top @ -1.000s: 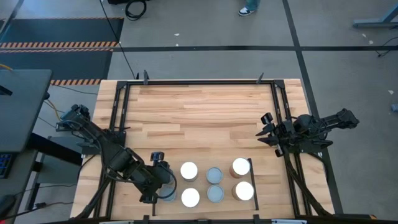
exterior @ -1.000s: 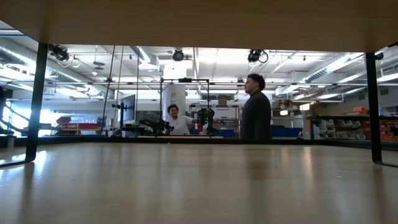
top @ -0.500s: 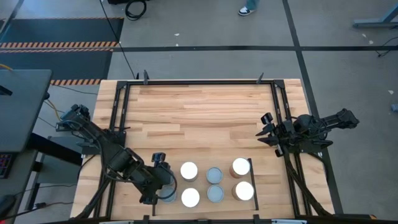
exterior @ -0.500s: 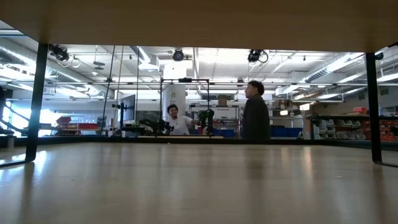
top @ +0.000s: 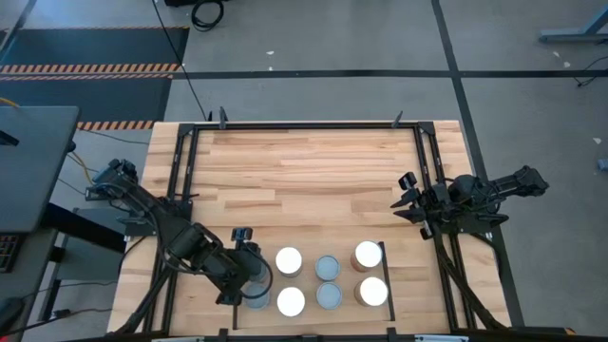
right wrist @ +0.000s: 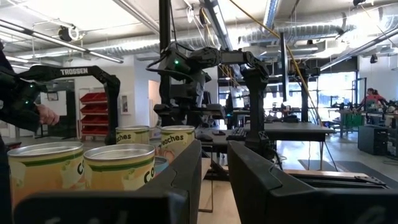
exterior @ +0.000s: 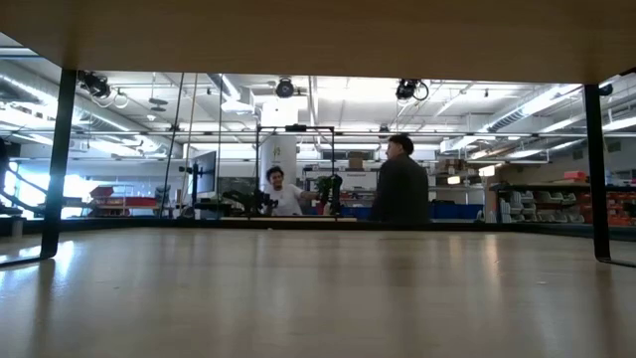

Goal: Pick and place cans onto a shelf
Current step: Adjust the small canned orange and carrot on the shelf

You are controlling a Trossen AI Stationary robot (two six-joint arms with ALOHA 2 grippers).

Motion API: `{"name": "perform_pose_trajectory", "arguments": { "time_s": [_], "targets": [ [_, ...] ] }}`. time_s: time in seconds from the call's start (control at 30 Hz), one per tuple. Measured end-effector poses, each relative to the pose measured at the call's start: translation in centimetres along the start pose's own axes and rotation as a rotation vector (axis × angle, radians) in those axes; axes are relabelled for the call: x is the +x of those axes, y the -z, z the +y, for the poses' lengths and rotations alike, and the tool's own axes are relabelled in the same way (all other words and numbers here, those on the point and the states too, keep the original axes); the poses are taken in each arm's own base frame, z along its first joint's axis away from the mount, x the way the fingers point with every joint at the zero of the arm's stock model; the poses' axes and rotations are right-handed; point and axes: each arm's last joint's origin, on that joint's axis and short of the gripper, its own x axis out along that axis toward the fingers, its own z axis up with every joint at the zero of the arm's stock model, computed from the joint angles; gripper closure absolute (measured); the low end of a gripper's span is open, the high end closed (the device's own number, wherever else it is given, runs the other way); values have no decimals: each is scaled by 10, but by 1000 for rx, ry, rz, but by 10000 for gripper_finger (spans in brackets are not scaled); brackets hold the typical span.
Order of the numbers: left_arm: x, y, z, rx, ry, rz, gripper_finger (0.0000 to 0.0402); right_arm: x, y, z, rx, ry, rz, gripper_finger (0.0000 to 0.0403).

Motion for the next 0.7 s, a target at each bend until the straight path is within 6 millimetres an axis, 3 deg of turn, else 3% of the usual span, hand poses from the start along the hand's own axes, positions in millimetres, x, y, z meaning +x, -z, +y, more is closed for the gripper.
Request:
{"name": "perform_pose_trajectory", "arguments": {
  "time_s": [0.7],
  "targets": [
    [1, -1, 5, -19, -20, 6, 365, 0, 0, 0, 18, 0, -1, 318]
  ]
}}
